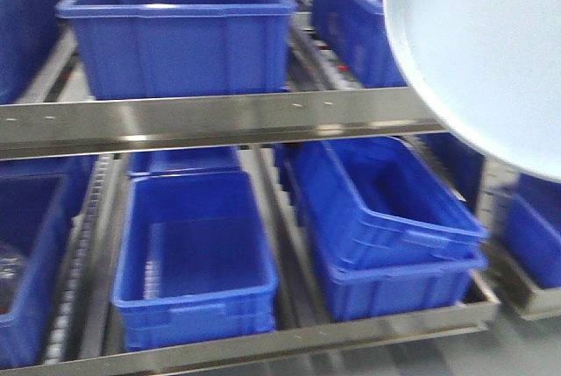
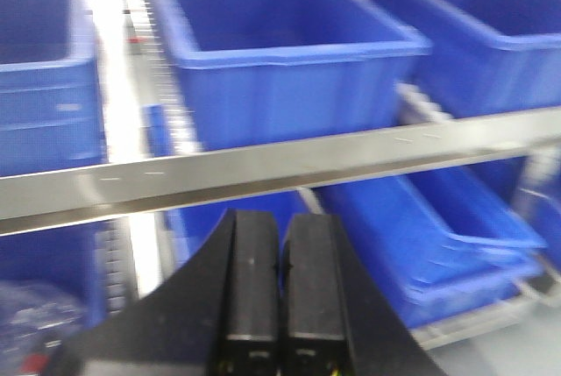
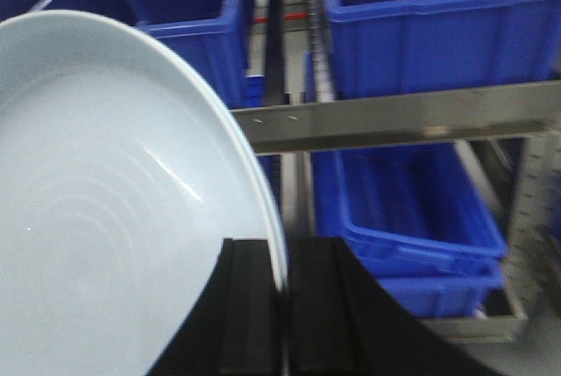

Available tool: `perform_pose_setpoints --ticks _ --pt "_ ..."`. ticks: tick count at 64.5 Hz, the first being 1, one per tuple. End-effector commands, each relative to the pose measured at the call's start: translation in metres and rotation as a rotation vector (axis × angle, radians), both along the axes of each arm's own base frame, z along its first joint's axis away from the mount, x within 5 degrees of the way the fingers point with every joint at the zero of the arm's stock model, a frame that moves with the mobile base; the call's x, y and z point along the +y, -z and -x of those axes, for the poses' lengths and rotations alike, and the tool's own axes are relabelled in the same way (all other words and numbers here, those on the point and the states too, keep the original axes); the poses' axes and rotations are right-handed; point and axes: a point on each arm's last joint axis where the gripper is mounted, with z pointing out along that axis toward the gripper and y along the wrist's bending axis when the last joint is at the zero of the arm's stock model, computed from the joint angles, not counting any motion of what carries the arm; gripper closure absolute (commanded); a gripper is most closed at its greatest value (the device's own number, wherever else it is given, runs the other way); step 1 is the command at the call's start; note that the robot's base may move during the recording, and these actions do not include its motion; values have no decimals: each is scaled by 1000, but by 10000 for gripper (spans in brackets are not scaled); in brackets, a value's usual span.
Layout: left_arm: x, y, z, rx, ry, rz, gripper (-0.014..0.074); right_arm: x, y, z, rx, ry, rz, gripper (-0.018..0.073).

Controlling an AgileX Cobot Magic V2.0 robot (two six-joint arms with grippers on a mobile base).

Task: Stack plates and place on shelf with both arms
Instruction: 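Bring the held stack over an empty blue bin on the shelf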

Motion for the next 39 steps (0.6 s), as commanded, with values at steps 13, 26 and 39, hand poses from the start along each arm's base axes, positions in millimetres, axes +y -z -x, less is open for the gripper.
perform_pose_setpoints --ticks 13,26,39 --pt "2 -17 -1 -103 -22 33 514 -2 -20 0 -132 19 -19 503" --pt "2 -17 -1 -103 -22 33 514 -2 -20 0 -132 19 -19 503" --pt "2 -17 -1 -103 -22 33 514 -2 -20 0 -132 19 -19 503"
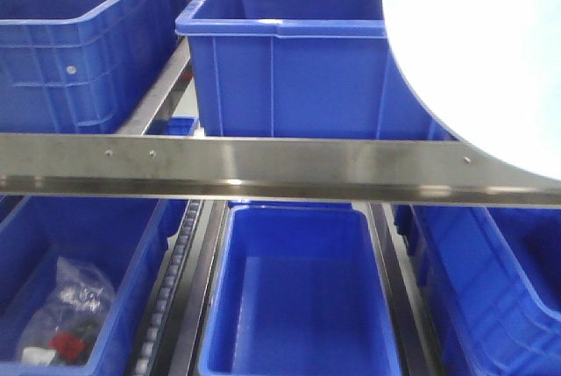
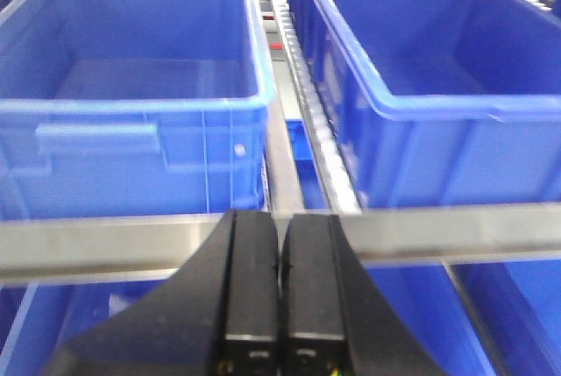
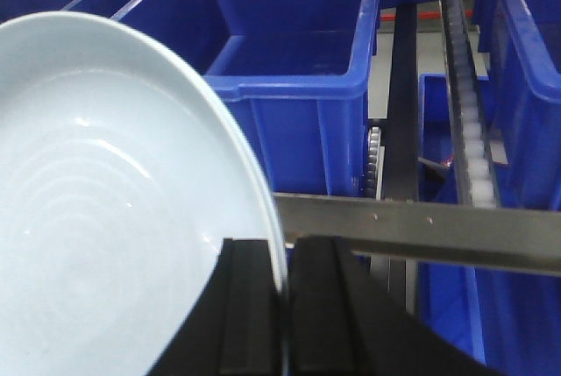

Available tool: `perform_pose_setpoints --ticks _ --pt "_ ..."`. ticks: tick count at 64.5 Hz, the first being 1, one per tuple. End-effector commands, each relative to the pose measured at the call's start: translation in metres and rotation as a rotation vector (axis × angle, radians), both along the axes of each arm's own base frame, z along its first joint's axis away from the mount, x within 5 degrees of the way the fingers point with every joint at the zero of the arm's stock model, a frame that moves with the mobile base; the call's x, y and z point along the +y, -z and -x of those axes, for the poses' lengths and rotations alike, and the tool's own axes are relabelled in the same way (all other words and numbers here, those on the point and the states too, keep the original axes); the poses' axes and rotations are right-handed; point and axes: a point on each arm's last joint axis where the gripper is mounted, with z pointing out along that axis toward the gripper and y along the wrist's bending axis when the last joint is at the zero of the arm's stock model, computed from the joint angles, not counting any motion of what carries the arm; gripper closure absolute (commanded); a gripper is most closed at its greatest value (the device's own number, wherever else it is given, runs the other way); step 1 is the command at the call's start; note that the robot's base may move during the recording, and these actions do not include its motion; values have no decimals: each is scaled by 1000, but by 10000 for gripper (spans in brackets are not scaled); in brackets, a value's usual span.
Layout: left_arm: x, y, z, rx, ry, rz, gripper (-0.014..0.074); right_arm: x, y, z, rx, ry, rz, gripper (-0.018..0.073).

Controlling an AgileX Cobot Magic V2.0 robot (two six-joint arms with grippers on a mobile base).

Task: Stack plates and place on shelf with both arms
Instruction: 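Bring the held stack over an empty blue bin on the shelf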

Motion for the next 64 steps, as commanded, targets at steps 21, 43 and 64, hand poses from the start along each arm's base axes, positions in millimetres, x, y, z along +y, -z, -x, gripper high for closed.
perform_pose_setpoints --ticks 21,43,64 --pt "2 -17 -1 -103 -22 33 514 -2 -20 0 -132 19 -19 503" --pt "2 -17 -1 -103 -22 33 514 -2 -20 0 -132 19 -19 503" --pt "2 -17 -1 -103 -22 33 514 -2 -20 0 -132 19 -19 503"
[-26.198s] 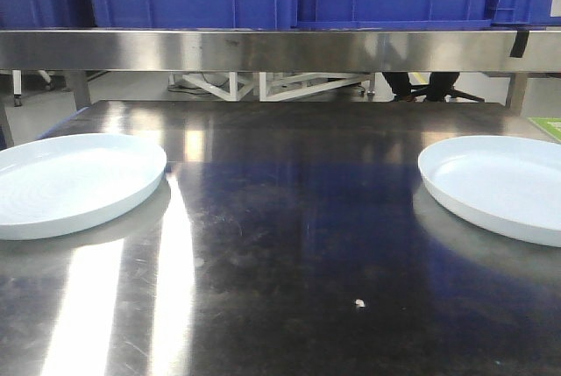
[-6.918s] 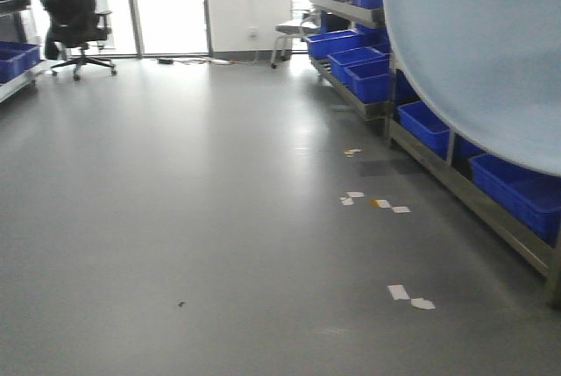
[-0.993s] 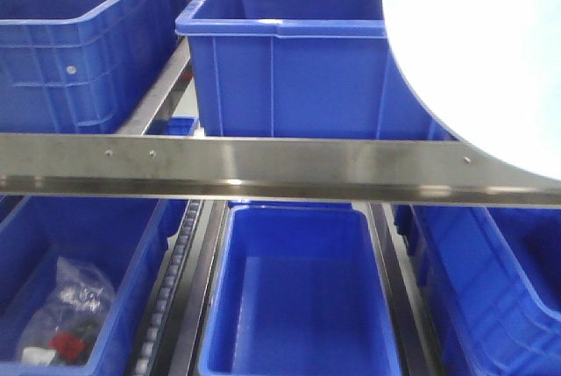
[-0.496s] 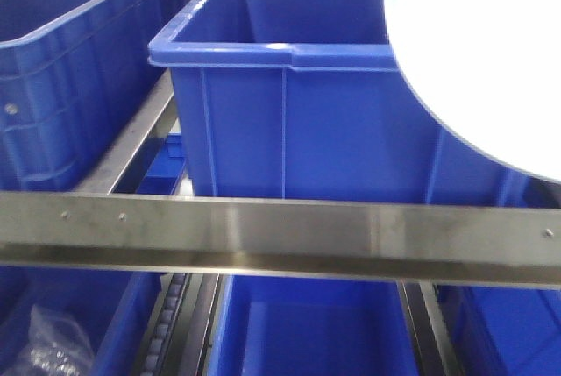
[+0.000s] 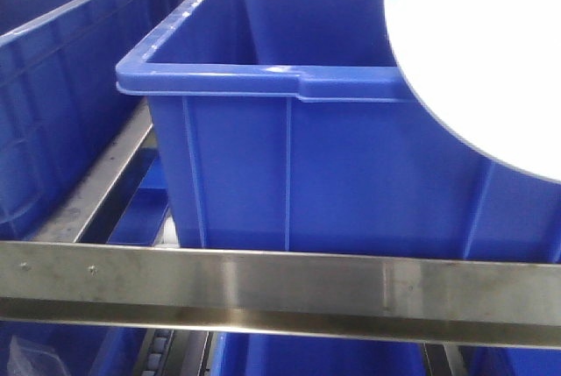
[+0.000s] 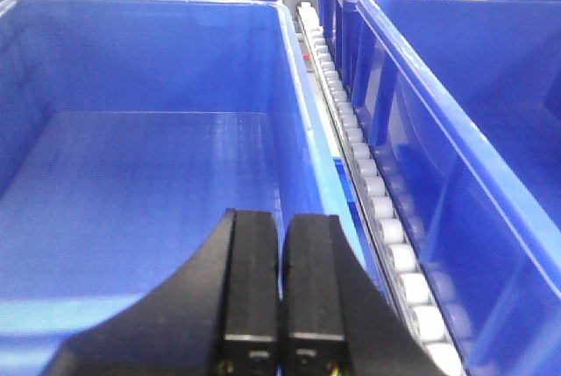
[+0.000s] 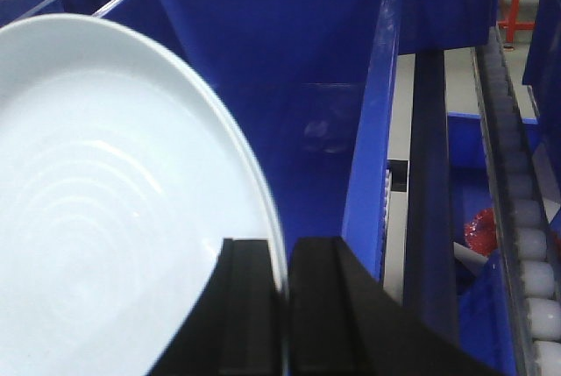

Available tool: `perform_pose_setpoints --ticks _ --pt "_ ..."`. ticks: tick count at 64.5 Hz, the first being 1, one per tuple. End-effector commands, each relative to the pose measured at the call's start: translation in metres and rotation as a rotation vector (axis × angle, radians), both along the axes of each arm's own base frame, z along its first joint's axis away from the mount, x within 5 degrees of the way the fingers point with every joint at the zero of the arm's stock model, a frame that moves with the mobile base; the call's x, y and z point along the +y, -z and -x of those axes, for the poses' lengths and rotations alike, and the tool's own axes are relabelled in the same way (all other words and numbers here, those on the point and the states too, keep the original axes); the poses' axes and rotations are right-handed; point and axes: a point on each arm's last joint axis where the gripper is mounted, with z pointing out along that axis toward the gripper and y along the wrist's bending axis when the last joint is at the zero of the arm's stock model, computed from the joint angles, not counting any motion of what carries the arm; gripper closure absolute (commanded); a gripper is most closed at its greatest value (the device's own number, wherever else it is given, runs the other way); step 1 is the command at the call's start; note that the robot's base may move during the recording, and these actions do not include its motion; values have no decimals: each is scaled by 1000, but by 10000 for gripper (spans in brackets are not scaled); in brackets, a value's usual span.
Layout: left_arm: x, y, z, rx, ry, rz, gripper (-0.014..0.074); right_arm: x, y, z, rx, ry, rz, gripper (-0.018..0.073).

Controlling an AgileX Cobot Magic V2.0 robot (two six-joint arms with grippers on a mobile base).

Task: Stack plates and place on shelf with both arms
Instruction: 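Bring the held stack over an empty blue bin on the shelf, then lower the stack into the blue bin and open the right gripper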

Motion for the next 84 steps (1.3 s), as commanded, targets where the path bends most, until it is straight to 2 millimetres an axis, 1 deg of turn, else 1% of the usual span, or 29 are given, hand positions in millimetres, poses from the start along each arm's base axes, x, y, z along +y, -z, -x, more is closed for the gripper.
perform_pose_setpoints --ticks 1,62,70,78,81,84 --pt "2 -17 -1 -103 -22 33 514 -2 -20 0 -132 19 -21 503" --pt "1 -16 -3 -93 -22 31 514 -2 -23 0 -138 17 -39 503" --pt "1 -16 -3 -93 -22 31 514 -1 -41 2 -193 7 -50 503" --pt "1 -16 -3 -93 -22 31 514 -1 -73 4 -284 6 -64 503" --pt "1 -16 -3 -93 -22 31 514 -1 -84 1 -295 6 -66 503" --pt "1 -16 -3 -93 -22 31 514 1 -91 -6 -279 4 -63 503"
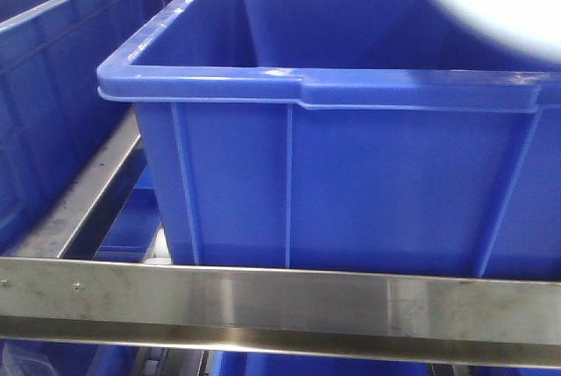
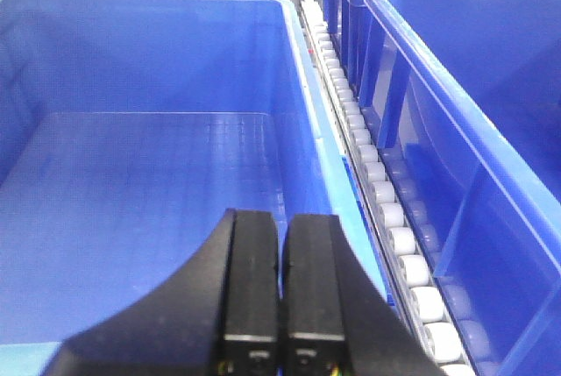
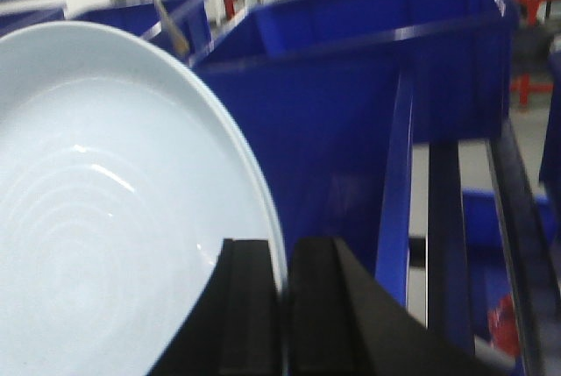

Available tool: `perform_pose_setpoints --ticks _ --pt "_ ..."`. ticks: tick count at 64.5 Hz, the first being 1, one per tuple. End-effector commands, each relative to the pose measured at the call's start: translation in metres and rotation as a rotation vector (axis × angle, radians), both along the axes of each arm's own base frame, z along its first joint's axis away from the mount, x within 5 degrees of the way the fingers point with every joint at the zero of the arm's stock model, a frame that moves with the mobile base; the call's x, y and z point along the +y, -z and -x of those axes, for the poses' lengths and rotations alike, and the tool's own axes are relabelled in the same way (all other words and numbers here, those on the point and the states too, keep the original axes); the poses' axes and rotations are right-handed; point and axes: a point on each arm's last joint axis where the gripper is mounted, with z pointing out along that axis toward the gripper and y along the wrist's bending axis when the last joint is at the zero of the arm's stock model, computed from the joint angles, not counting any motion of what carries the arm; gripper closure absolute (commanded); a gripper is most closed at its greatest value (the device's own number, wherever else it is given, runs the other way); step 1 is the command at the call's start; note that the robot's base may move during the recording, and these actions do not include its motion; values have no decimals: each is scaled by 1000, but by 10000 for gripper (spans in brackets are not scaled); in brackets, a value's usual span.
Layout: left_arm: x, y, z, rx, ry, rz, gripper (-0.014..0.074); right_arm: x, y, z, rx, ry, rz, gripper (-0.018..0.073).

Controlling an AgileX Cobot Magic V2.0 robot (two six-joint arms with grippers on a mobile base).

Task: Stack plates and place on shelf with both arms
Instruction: 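Lower the stack into the blue bin and open the right gripper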

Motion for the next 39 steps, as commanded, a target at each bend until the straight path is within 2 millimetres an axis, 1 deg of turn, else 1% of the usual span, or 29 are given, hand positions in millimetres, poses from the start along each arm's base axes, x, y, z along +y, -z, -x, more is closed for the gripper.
perform_pose_setpoints --ticks 1,4,15,17,21,23,26,29,32,33,39 --pt "2 -16 -2 -98 -22 32 514 0 -42 -9 -140 12 -33 503" --pt "2 -16 -2 -98 -22 32 514 2 -48 -19 -114 10 -29 503" --pt "2 -16 -2 -98 -22 32 514 11 -58 -72 -34 15 -15 500" --pt "2 -16 -2 -98 -22 32 514 13 -57 -85 -19 18 -12 500" --pt "2 -16 -2 -98 -22 32 514 16 -56 -104 6 21 -8 500" --pt "2 -16 -2 -98 -22 32 514 18 -51 -117 40 21 -1 498" --pt "2 -16 -2 -98 -22 32 514 20 -47 -128 67 19 3 487" --pt "2 -16 -2 -98 -22 32 514 24 -40 -141 100 11 10 443" --pt "2 -16 -2 -98 -22 32 514 28 -37 -150 108 7 11 395" --pt "2 -16 -2 -98 -22 32 514 29 -36 -153 109 5 12 367" --pt "2 -16 -2 -98 -22 32 514 35 -32 -166 118 -7 13 244"
